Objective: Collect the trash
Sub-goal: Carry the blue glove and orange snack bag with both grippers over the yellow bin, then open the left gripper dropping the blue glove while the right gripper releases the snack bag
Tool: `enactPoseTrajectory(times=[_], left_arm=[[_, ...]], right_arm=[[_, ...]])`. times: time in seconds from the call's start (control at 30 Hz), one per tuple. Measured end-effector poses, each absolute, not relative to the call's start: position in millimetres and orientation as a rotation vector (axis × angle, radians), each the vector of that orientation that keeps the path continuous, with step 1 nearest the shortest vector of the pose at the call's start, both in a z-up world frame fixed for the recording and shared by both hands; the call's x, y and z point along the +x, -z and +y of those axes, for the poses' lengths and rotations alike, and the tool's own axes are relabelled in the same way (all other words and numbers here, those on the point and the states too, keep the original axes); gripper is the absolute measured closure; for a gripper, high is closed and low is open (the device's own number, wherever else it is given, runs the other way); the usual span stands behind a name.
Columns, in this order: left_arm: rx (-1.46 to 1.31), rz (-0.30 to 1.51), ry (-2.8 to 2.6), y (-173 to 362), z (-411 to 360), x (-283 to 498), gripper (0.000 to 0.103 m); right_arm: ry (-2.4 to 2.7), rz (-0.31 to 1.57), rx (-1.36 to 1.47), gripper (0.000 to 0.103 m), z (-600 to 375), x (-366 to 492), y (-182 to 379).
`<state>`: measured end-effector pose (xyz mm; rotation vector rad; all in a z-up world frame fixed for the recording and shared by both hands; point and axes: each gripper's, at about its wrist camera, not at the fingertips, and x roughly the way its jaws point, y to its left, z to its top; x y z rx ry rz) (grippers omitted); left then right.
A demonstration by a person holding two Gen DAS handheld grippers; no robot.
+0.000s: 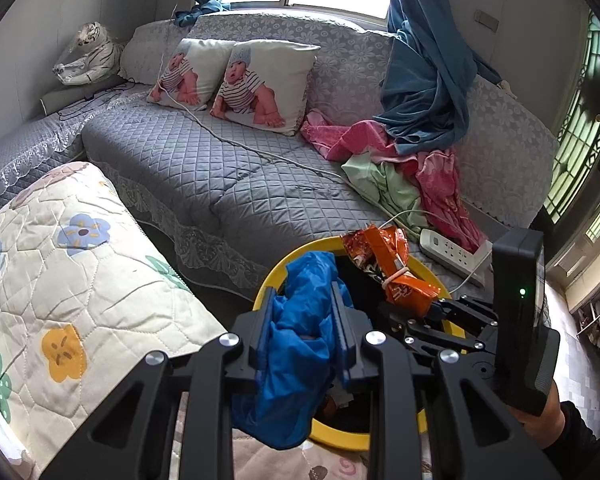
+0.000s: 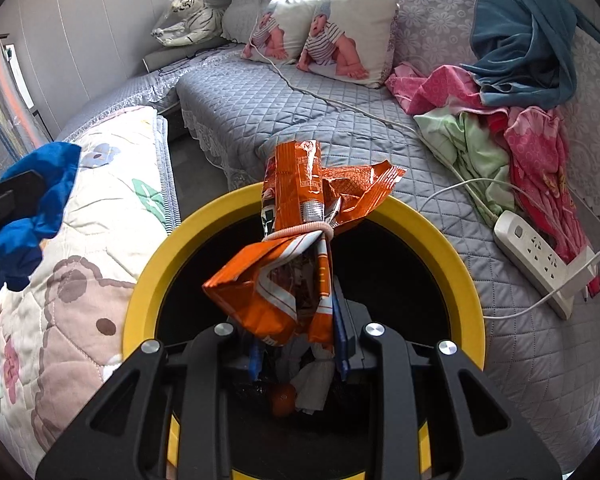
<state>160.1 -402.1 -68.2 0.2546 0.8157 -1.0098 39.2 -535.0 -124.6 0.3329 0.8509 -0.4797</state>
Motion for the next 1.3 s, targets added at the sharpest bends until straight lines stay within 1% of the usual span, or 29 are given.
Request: enactPoseTrajectory(times=[0.5, 0.8, 0.93, 0.97, 1.07, 1.1, 1.13, 1.17, 1.2, 1.23, 1.3], left_arm=[[0.224, 0.905, 1.021, 93, -441, 174, 0.079], [0.178, 0.960, 1.048, 103, -451, 180, 0.079], [0.149, 0.979, 1.046, 105, -451, 183, 0.077], [0.143, 0.979, 1.046, 105, -451, 184, 0.076], [0.132, 0.974, 1.042, 103, -450, 186, 0.067], [0.123, 0.972, 1.038, 102, -448, 187, 0.061], [0.114, 0.971, 1.034, 101, -447, 188, 0.057], [0.104, 0.968, 1.029, 100, -445, 189, 0.056], [0.096, 0.968, 1.022, 99, -444, 190, 0.050], [0.087, 0.966, 1.011, 98, -442, 192, 0.040], [0.060, 0.953, 0.975, 95, -435, 196, 0.029]], right_arm=[[0.498, 0.890, 0.372, 0.077, -543, 24, 137], [0.500, 0.895, 0.378, 0.076, -545, 17, 137], [0.500, 0.896, 0.383, 0.076, -546, 15, 138], [0.500, 0.897, 0.386, 0.075, -545, 15, 138], [0.503, 0.901, 0.387, 0.067, -546, 15, 139], [0.509, 0.903, 0.385, 0.065, -546, 15, 138], [0.511, 0.904, 0.385, 0.061, -546, 15, 138], [0.511, 0.904, 0.389, 0.059, -546, 14, 138], [0.514, 0.905, 0.390, 0.059, -547, 14, 138], [0.517, 0.906, 0.390, 0.058, -546, 13, 138], [0.525, 0.904, 0.392, 0.053, -547, 11, 137]])
